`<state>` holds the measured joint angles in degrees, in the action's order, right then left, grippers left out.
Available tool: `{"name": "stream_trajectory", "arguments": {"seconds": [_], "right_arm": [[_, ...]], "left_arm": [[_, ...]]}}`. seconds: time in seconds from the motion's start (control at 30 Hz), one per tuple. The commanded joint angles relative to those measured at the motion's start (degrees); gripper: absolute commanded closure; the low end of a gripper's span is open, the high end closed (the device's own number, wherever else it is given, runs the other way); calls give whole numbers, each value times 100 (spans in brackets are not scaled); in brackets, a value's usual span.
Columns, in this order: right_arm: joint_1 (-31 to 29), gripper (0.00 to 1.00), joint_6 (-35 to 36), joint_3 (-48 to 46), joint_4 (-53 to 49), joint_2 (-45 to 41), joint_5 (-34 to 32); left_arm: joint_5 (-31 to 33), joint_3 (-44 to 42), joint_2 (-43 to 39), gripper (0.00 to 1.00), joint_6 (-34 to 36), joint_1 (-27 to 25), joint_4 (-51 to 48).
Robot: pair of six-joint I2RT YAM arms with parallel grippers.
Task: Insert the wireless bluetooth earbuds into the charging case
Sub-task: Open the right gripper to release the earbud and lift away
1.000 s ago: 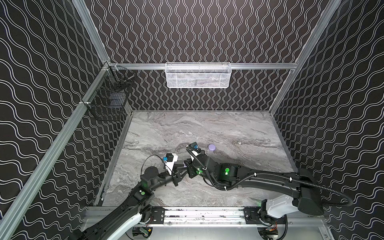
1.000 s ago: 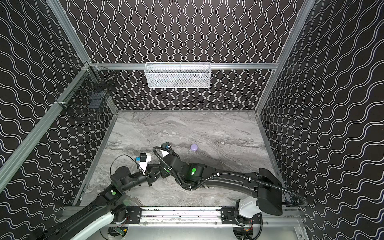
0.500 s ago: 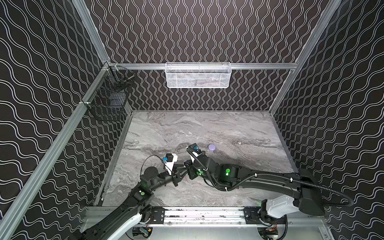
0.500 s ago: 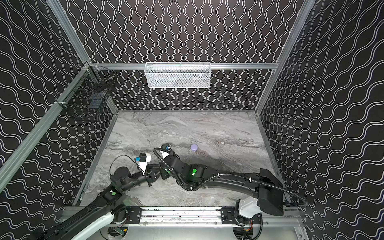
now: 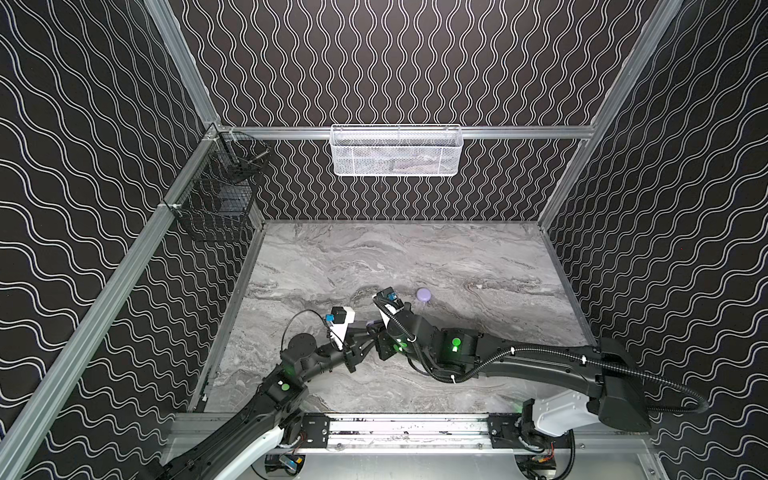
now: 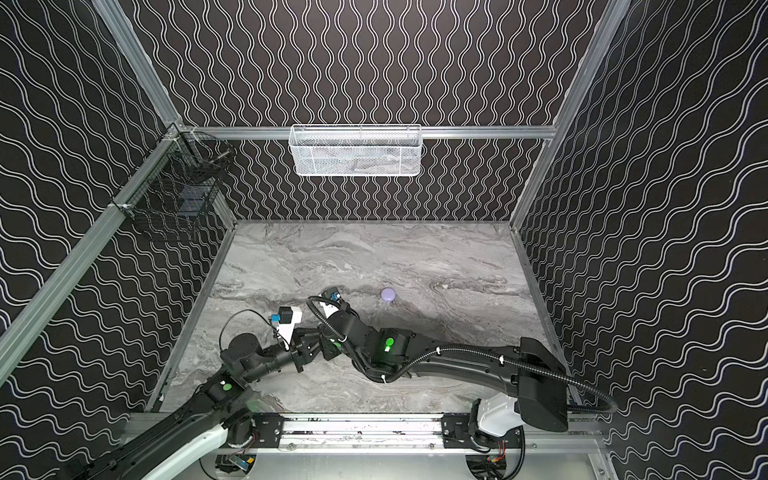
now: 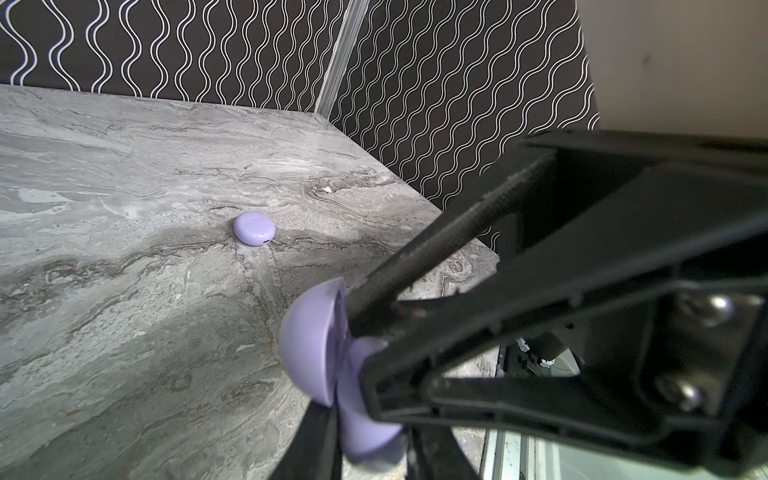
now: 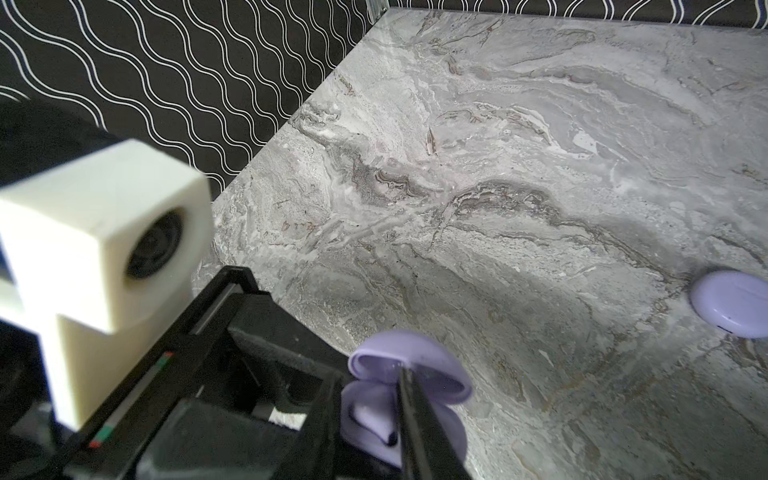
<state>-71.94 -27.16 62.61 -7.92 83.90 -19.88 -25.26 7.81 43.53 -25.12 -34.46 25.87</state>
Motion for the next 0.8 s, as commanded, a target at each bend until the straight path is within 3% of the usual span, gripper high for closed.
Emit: {"name": "stream_trajectory", "arguments": {"seconds": [0.0, 0.77], "right_arm": [[-5, 71, -8, 5, -5, -57, -84], [11, 70, 35, 23, -173, -283, -486]], "left_arm": [[30, 10, 21, 85, 60, 13, 238], [-5, 27, 58, 86, 135, 15, 226]]}}
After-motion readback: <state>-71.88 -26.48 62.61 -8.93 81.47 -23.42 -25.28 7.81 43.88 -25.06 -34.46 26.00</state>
